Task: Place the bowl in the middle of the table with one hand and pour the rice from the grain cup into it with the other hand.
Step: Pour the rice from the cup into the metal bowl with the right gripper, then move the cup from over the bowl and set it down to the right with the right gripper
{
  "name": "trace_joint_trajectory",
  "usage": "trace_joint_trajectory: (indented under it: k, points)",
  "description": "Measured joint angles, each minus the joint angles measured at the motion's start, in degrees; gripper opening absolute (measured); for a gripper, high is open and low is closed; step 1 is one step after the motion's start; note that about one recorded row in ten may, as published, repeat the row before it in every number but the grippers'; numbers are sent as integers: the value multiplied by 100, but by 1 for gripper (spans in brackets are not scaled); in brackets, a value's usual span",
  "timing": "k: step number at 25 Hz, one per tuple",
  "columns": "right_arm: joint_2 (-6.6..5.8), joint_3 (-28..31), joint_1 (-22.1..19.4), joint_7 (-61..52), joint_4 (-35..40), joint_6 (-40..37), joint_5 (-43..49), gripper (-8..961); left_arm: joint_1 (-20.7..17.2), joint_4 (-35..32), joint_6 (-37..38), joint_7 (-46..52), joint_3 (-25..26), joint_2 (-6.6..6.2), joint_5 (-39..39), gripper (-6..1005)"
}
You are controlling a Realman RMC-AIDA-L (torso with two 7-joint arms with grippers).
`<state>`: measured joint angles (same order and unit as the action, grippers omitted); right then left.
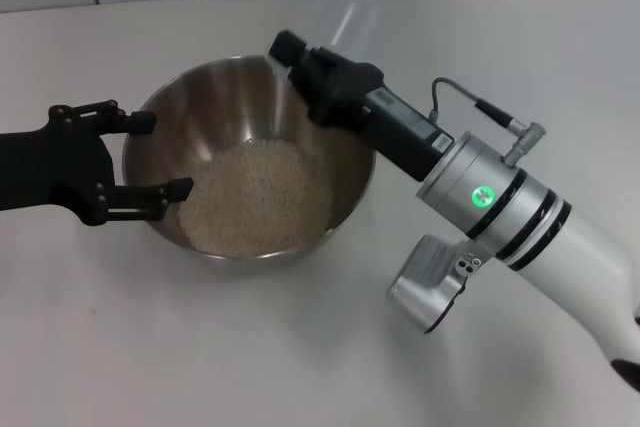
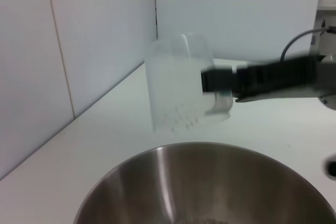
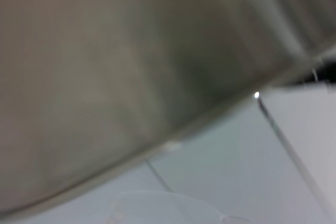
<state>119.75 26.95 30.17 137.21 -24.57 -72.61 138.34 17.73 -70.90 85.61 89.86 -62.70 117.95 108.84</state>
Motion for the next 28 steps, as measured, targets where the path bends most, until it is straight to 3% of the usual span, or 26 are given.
trace_joint_trajectory:
  k: [6,12,17,22,25,28]
  points:
    - [2,117,-519,-3271,-1304,-84,-1217,76,0,-3,8,14,0,4,5,863]
    - [-35,434,-900,-6756,-1557,-109,-1922,84,3,-7,9,14,-1,8,6,863]
    - [-38,876,-1007,-9414,-896,-57,-1941,90,3,-11,-3,13,4,19,6,864]
    - [-52,887,-593,-12497,487,290,-1922,97,11,17,-24,-3,5,27,6,864]
    - [-43,753,-291,-13594,1202,746,-1915,100,41,52,-33,-17,-6,27,6,864]
    - [-65,586,-94,-13912,1331,1353,-1873,104,57,57,-40,-25,-11,27,6,864]
